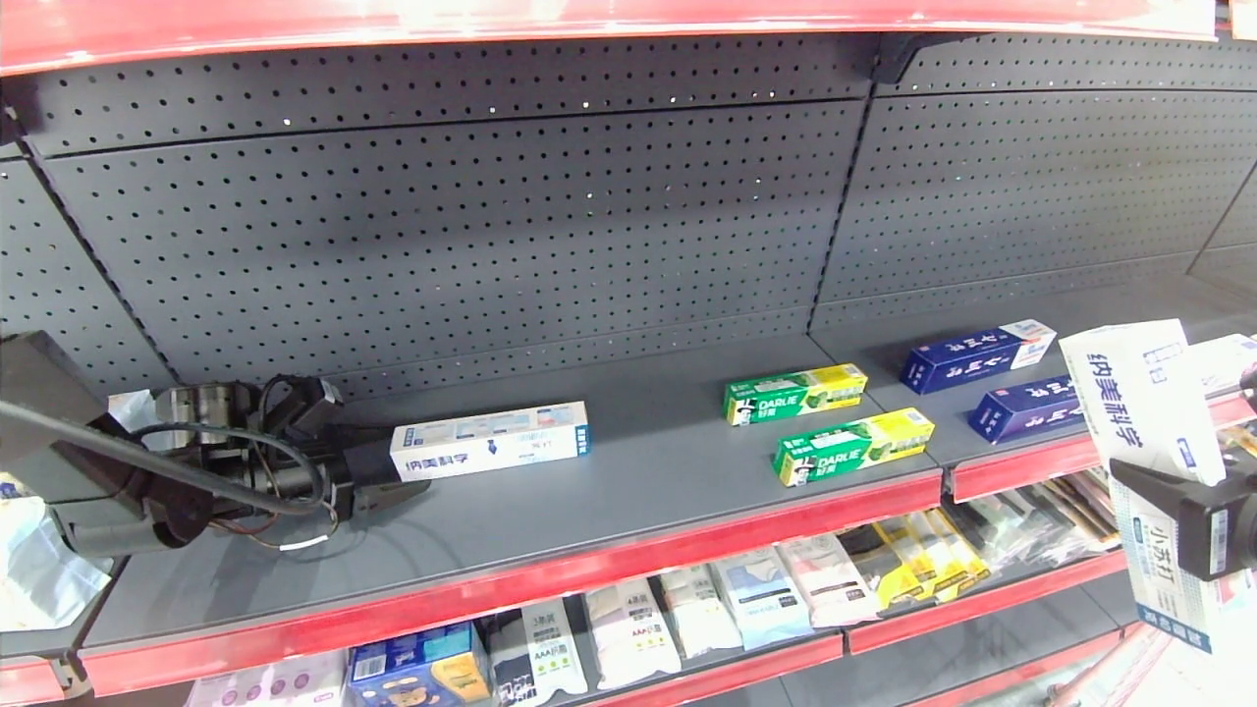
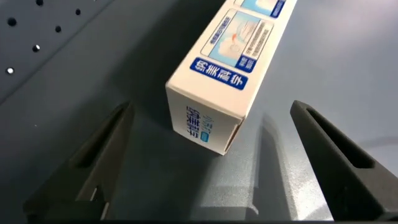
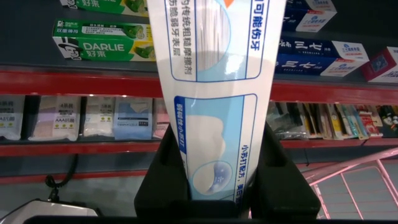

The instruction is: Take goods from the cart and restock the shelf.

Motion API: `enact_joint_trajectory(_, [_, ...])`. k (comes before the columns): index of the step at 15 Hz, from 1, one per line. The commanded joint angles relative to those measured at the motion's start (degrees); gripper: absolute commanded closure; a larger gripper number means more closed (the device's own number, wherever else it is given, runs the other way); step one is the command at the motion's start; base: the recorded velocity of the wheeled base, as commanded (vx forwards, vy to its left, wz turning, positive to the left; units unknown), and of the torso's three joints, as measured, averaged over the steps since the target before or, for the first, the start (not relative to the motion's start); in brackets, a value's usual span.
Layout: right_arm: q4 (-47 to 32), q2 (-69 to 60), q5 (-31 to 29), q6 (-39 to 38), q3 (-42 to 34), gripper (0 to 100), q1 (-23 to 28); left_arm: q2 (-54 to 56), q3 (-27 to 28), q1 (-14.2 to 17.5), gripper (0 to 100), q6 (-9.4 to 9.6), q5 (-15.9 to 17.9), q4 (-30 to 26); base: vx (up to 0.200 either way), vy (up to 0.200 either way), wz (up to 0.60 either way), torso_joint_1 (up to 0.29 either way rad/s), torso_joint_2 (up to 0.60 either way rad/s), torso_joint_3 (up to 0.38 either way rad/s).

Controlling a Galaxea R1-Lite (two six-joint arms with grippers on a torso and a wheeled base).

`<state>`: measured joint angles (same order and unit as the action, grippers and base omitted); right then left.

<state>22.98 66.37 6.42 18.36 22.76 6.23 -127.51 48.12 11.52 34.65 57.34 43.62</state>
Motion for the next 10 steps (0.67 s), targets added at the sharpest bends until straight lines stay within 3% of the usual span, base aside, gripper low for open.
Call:
enact_joint_trajectory(1, [0.0,-0.1,0.1,0.0,0.0,100,0.0,-0.5,0.4,-0.1,0,-0.02,-0.1,0.1,0.000,0.000,0.00,0.000,0.00,0.000])
enact_joint_trajectory(10, [0.0,0.1,0.2,0.1,0.0,100,-0.1,-2.2,2.6,-1.1,0,-0.02,-1.8,-0.1,0.000,0.000,0.00,0.000,0.00,0.000])
